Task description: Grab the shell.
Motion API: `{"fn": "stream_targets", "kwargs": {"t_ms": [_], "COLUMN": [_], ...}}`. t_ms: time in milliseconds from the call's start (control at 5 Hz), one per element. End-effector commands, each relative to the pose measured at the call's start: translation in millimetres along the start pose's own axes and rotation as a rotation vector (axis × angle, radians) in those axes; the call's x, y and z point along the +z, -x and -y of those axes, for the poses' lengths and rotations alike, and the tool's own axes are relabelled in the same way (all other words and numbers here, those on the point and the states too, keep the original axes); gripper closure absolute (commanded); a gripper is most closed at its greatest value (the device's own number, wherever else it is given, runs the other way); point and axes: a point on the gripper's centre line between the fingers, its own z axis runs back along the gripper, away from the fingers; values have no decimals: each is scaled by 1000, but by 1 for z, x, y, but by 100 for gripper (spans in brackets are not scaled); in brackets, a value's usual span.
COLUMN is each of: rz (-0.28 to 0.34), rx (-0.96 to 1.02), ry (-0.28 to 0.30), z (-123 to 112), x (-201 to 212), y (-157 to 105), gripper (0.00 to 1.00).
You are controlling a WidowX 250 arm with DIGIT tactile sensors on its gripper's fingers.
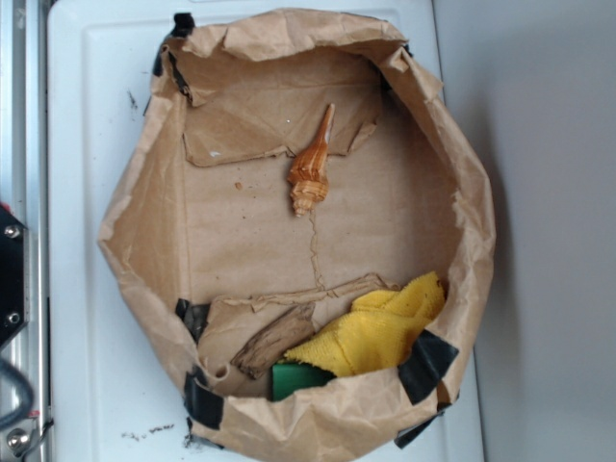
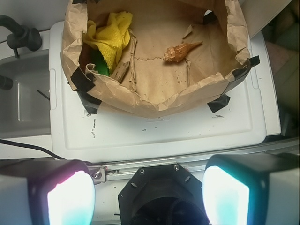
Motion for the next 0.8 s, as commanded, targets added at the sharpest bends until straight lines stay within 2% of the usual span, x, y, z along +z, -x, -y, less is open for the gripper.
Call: {"fn": "stream_targets", "kwargs": {"t_ms": [0,200,400,600], "rz": [0,67,99,70], "rx": [0,194,365,360], "ry": [0,26,25,-24], "z": [0,8,10,14], "x": [0,4,-16,-40], "y": [0,17,-13,-46], "gripper": [0,0,0,0]}}
